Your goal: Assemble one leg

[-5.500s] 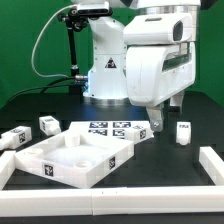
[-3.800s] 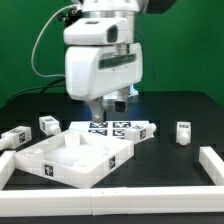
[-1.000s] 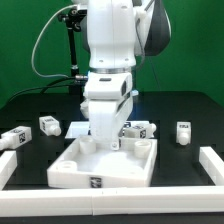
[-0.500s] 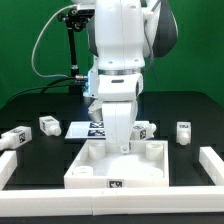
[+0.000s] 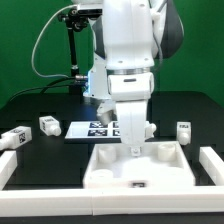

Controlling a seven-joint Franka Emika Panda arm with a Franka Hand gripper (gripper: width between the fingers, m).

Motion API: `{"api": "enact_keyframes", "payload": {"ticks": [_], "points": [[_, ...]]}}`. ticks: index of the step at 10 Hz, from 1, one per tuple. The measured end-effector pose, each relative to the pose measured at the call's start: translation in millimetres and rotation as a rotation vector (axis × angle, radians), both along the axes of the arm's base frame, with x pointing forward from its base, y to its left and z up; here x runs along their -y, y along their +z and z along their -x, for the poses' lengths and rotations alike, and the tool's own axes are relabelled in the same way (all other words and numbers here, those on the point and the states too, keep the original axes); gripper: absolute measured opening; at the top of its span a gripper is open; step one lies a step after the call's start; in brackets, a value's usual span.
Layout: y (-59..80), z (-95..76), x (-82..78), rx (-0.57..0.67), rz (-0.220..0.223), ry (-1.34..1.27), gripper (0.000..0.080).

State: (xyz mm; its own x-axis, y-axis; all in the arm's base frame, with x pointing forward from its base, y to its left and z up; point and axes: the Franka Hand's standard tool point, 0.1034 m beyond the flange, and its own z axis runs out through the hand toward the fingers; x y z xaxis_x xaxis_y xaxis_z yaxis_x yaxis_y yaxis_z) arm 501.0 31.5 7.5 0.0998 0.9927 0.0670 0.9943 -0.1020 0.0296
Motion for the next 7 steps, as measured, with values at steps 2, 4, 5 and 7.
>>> {"api": "enact_keyframes", "payload": {"ticks": [2,4,5,7], "points": [[-0.3,-5.4,-17.5,-0.027,0.004,0.047,0.0049],[-0.2,-5.3,-27.3,-0.060,0.006,0.067,0.0049],[-0.2,-5.3,-26.7,-0.059,0.006,0.066,0.0049],[-0.5,-5.0,-26.2,-0.060,0.006,0.065,0.0101]]}}
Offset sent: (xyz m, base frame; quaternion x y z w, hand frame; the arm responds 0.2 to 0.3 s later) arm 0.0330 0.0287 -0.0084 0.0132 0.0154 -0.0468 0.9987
